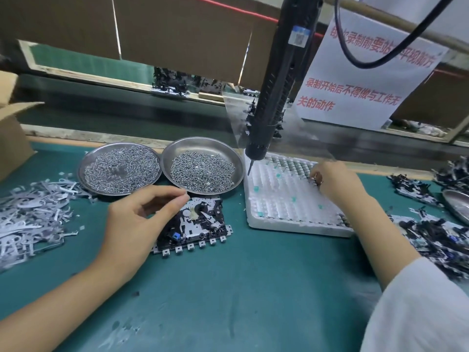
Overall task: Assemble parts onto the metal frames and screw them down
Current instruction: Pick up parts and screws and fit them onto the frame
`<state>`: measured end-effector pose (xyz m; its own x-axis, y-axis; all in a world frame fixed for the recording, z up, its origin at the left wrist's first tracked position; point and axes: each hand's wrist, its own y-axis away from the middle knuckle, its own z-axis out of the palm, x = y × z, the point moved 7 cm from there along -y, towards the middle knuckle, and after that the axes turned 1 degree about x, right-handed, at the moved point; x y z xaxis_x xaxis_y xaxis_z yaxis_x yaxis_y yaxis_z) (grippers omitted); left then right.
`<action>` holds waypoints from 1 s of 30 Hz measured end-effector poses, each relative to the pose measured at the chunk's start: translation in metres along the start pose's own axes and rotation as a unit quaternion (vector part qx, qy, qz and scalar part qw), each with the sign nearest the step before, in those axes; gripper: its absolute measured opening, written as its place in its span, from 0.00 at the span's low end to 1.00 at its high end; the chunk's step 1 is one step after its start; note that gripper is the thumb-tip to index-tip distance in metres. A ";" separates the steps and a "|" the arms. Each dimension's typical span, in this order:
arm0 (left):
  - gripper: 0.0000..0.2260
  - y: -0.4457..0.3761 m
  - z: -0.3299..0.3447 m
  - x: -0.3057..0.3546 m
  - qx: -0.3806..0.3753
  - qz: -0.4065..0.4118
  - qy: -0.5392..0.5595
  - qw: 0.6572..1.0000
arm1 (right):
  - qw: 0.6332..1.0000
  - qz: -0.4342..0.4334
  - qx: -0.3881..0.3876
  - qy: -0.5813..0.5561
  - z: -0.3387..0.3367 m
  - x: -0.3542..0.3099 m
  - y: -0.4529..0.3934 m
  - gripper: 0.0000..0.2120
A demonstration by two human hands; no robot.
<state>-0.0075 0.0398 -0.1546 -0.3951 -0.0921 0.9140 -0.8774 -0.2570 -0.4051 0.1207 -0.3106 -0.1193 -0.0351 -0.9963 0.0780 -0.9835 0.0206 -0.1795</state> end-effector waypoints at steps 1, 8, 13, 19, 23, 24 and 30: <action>0.06 0.000 0.000 0.000 -0.001 0.001 -0.002 1.000 | 1.000 -0.007 0.007 0.005 0.000 -0.001 0.001 0.22; 0.06 -0.001 0.000 0.000 -0.008 -0.004 -0.006 1.000 | 0.999 -0.028 0.008 0.037 0.003 -0.004 0.001 0.18; 0.06 0.000 0.000 0.002 -0.016 -0.002 -0.008 1.000 | 0.999 -0.009 0.028 0.025 -0.002 -0.006 0.005 0.15; 0.08 -0.002 0.001 -0.006 -0.032 -0.012 0.004 0.999 | 0.947 -0.030 0.009 -0.321 -0.045 -0.048 0.041 0.09; 0.09 -0.001 0.005 -0.001 -0.058 0.026 -0.031 0.997 | 0.799 -0.127 -0.105 -0.578 -0.046 -0.135 0.089 0.14; 0.09 -0.001 0.006 0.000 -0.064 0.036 -0.039 0.997 | 0.779 -0.137 -0.118 -0.601 -0.041 -0.151 0.095 0.14; 0.07 0.000 0.009 0.004 -0.095 0.080 -0.056 0.991 | 0.683 -0.089 -0.141 -0.711 -0.010 -0.183 0.107 0.14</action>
<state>-0.0069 0.0309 -0.1508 -0.5102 -0.2263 0.8298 -0.8453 -0.0458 -0.5323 0.0201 -0.1250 -0.1431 0.0999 -0.0548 -0.9935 -0.9521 -0.2953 -0.0795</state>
